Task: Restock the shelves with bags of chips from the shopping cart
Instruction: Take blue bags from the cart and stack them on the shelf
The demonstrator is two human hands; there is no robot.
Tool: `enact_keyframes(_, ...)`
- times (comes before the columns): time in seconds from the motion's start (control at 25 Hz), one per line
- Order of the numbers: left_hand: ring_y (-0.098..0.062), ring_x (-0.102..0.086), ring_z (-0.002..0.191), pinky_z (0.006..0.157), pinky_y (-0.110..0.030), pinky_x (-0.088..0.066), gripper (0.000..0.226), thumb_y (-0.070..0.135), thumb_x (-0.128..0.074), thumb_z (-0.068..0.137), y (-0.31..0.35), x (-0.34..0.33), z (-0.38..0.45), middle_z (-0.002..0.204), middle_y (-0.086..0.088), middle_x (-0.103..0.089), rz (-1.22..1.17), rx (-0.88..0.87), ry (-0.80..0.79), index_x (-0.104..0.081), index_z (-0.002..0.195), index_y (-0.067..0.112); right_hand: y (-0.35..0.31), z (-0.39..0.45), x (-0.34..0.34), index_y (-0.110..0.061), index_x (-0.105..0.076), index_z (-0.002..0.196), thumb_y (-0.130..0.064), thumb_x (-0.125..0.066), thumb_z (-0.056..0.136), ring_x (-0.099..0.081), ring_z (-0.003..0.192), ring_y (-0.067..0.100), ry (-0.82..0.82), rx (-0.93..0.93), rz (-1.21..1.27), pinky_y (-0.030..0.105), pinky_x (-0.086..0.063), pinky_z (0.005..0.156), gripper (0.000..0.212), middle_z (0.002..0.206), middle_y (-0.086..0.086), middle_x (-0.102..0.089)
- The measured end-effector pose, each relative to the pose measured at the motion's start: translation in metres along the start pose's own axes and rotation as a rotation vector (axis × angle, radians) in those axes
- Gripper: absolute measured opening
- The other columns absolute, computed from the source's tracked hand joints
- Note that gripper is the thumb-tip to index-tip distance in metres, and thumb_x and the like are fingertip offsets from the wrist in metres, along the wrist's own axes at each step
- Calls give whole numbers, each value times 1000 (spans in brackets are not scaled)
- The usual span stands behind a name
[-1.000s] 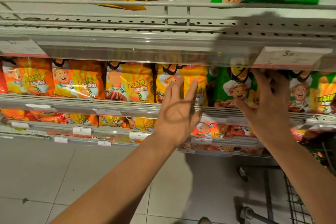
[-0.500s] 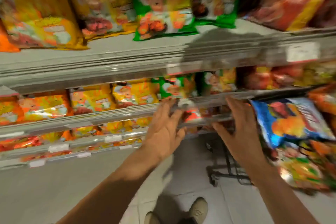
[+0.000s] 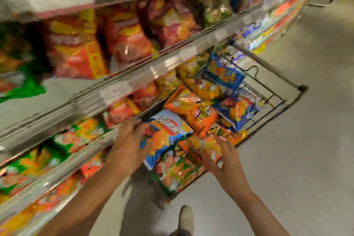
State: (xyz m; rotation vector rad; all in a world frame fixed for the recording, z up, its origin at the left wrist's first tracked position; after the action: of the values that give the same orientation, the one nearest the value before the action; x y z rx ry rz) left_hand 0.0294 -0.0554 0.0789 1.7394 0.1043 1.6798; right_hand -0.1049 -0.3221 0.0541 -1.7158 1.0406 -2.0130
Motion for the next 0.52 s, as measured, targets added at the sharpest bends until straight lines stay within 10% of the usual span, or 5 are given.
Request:
enact_keyframes(0.16, -28, -39, 137, 111, -40, -35, 53, 27, -71, 92, 45, -59, 85, 146, -6, -43, -94, 113, -116, -54, 141, 18, 77, 46, 45, -29, -44, 145, -33, -72, 90, -51, 128, 21, 54, -287, 169, 42, -48, 100, 62, 138, 1, -54)
enact_keyframes(0.4, -27, -20, 148, 110, -44, -36, 69, 46, -61, 96, 79, -129, 173, 161, -2, -21, -91, 316, -273, -31, 155, 26, 146, 129, 75, -41, -37, 135, -26, -72, 91, -58, 97, -20, 35, -505, 449, 2, -47, 63, 58, 116, -15, -59)
enact_keyframes(0.52, -25, -15, 151, 115, -46, -30, 73, 48, -61, 96, 94, -148, 197, 162, 0, -18, -82, 342, -284, -26, 157, 29, 165, 171, 75, -42, -33, 139, -34, -73, 89, -60, 99, -5, 50, -592, 607, 9, -49, 68, 64, 115, -16, -57)
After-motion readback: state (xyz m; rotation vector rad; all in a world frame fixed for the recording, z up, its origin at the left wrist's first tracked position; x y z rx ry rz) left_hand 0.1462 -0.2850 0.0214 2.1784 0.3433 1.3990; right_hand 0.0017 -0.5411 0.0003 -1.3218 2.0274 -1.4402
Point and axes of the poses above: each hand's wrist, its own z-axis towards the middle knuckle, its own x-axis out of the back of the hand, y = z × x, the point moved 1 cm from there along z, towards the middle knuckle
